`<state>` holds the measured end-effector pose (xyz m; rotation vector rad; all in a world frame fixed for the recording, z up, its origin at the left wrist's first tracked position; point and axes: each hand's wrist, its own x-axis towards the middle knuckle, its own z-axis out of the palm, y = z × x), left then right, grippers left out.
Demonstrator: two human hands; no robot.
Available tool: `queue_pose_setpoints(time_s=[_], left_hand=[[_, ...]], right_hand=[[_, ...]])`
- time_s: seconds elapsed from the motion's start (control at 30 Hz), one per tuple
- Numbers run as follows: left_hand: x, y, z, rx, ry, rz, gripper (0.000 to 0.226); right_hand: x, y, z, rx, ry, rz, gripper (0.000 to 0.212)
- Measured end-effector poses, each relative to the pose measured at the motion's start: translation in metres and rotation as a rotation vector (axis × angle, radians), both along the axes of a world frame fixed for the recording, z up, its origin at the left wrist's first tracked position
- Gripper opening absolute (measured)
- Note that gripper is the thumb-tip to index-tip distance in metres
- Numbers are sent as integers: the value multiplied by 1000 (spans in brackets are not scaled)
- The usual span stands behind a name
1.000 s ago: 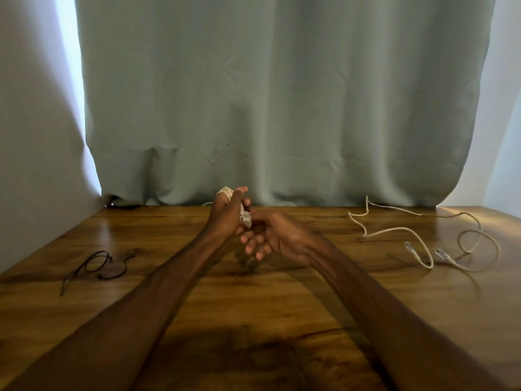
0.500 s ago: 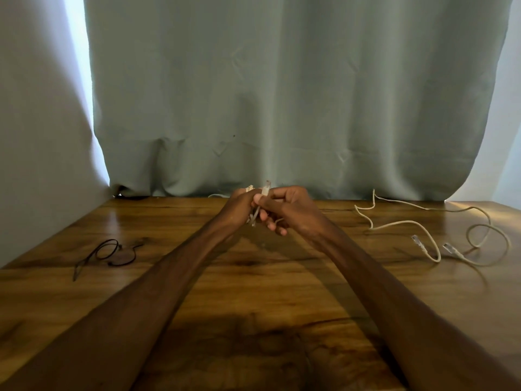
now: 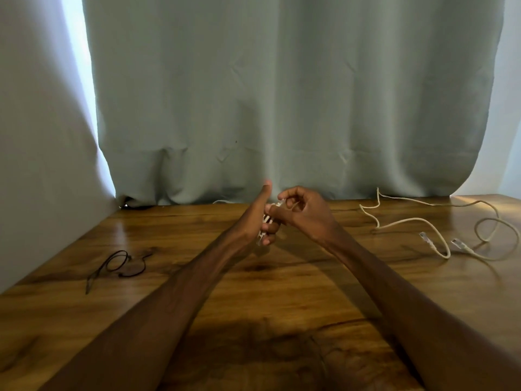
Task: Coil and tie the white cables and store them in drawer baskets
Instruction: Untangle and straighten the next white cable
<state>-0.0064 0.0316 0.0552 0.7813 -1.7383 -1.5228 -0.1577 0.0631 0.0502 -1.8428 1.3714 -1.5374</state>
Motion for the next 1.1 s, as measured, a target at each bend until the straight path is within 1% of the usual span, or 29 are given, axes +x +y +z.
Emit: queue_pose_setpoints(time_s=[0.03,0.07,0.13,0.2,0.3,0.37,0.47,0.63,0.8,0.9,1.0,1.1], left_hand=[[-1,4,2,-5,-8,-14,89],[-2,7,3,-4,-7,-28,88],[-3,8,4,-1,0,-53,82],[-3,7,1,14,-24,-68,81],[-4,6,-1,109,-48,-86,81],[-7,9,1,148,-27,-82,81],[-15,13,2,152,-2,-54,82],[-20,16,2,133,6,5,81],[-25,11,-2,97,17,107,85],[-22,7,-9,39,-36,128,85],[-24,4,-13,-64,-33,266,84],[-26,5,-13,-165,-29,421,76]], right_hand=[[-1,-1,-2,6,33,12,50],[-1,0,-4,3,51,58,44],[4,1,-6,-10,82,162,24],[10,3,-8,-32,105,188,19],[12,1,-10,-109,151,145,24],[12,0,-11,-184,169,77,27],[14,-4,-11,-259,165,-32,39],[15,-9,-13,-288,234,-173,39],[18,-10,-13,-313,285,-259,36],[19,-10,-18,-281,348,-285,36],[21,-9,-17,-287,371,-324,42],[20,-9,-15,-303,398,-358,41]])
